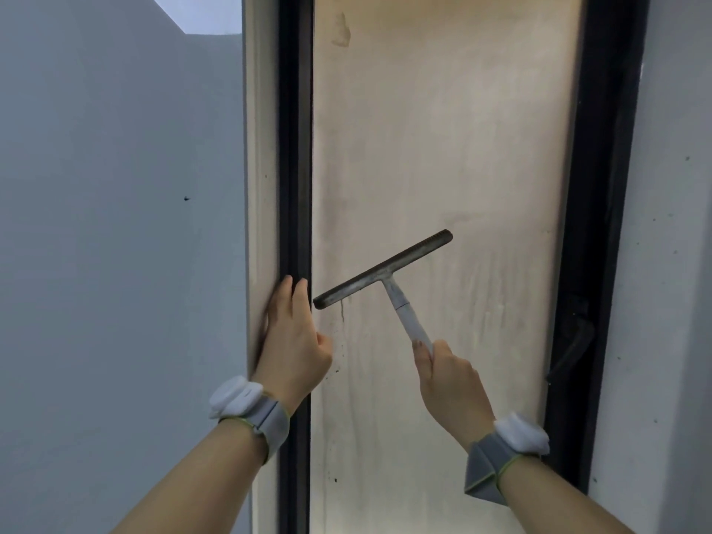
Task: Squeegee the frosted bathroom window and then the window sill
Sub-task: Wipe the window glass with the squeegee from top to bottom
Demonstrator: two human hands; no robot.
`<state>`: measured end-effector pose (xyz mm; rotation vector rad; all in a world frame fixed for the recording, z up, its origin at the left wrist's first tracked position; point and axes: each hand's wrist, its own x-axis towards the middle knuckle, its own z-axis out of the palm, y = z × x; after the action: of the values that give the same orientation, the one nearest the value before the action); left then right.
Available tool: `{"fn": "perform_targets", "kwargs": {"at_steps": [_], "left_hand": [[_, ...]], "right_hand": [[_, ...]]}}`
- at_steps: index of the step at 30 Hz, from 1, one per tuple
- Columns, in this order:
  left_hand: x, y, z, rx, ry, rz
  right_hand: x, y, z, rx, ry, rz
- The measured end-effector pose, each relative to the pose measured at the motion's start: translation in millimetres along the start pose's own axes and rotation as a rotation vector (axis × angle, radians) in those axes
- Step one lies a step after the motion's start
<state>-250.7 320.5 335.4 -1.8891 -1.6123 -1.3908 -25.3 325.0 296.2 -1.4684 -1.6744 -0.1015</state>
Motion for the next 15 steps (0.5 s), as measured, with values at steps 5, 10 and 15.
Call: {"fn": "perform_targets", "kwargs": {"at_steps": [5, 10, 15], "left_hand": [[-0.9, -3.7, 4.6, 0.093, -0.015, -0.009], [0.2, 3.2, 8.5, 0.145, -0.045, -0.025], [-0.5, 8.5, 6.4, 0.178, -0.084, -0.048]], "right_hand": [[26.7, -18.7, -31.3, 0.094, 0.075, 0.004], [81.1, -36.4, -69.9, 0.239, 0.081, 0.128], [102.5, -40.4, -80.2, 0.268, 0.138, 0.160]]}}
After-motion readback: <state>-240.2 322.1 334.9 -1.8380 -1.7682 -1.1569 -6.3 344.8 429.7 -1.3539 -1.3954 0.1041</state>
